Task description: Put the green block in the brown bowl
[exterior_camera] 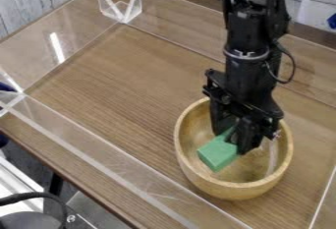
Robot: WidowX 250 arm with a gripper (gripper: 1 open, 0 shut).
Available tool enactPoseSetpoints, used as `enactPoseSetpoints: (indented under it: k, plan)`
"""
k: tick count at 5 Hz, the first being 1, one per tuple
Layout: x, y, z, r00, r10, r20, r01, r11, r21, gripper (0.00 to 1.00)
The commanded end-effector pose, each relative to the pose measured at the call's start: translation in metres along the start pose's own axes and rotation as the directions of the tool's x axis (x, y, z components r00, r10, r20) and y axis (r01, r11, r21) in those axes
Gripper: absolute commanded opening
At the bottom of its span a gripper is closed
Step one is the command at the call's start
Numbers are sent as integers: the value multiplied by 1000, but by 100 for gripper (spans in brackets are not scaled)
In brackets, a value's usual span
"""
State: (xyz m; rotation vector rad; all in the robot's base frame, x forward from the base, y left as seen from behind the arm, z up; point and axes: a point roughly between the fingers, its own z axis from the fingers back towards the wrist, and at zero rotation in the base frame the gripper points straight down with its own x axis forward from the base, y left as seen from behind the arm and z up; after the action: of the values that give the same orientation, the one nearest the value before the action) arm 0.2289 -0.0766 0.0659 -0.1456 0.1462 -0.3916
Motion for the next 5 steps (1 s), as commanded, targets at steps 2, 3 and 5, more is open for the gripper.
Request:
enactPoseSetpoints:
  k: [2,3,5]
  plan:
    - [14,-2,14,998,-22,51,21,1000,11,0]
    - [14,-3,18,999,-25,47,24,1000,11,100]
    - [14,-8,42,996,-34,87,31,999,37,100]
